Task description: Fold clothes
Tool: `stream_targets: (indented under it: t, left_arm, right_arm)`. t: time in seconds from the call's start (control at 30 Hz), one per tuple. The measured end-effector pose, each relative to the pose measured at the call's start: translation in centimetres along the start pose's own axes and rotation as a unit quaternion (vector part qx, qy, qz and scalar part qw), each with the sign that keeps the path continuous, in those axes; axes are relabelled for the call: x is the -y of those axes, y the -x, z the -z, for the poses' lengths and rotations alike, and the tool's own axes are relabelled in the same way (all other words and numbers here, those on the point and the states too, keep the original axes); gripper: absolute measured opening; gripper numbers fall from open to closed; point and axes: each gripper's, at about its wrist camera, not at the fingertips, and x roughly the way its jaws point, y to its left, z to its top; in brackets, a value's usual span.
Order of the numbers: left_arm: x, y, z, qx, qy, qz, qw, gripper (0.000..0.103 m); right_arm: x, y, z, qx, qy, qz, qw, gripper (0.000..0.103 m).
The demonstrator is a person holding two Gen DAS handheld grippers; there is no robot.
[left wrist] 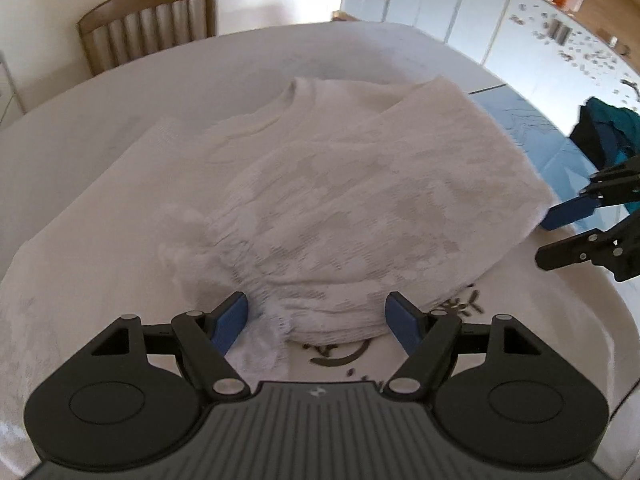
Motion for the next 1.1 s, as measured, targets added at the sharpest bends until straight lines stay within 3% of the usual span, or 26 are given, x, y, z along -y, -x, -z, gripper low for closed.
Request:
stream_targets:
  t: [0.2, 0.37, 0.47, 0.67, 0.83, 1.0, 1.1]
  left_arm:
    - [0.3, 0.0, 0.0, -0.001, 0.001, -0.006, 1.0, 0.075]
    - [0.2, 0.2, 0.1, -0.005, 0.009, -0.013, 0.9999, 0.075]
    - [-0.4, 2.6, 0.8, 0.019, 0.039, -0.011, 0.999, 0.075]
    - [-5.2, 7.3, 5.6, 0.034, 0.148, -0.072, 0.9857, 0.077]
    - [-9.2, 11.2, 9.5, 0.046, 0.238, -0.123, 0.9623, 0.077]
    - [-15.6, 14.4, 13.3, 0.056, 0.316, -0.243, 0.9153, 0.077]
    - [-19.9, 15.3, 14.6, 0.054, 0.353, -0.284, 0.8895, 0.077]
  right_arm:
    - [3.9, -0.3, 1.0, -0.024, -0.031, 0.029, 0.999, 0.103]
    - [3.5, 0.0, 0.3, -0.037, -0.019, 0.018, 0.999, 0.103]
    - [2.0, 1.4, -0.6, -0.015, 0.019, 0.005, 1.0, 0.103]
    - [-0.4, 0.9, -4.1, 0.014, 0.063, 0.003, 0.998, 0.103]
    - [-4.2, -2.7, -7.0, 0.011, 0.102, -0.014, 0.995, 0.103]
    - [-6.3, -5.8, -7.6, -0.003, 0.123, -0.004, 0.992, 0.103]
    - [-6.9, -7.0, -7.6, -0.011, 0.13, 0.005, 0.991, 0.103]
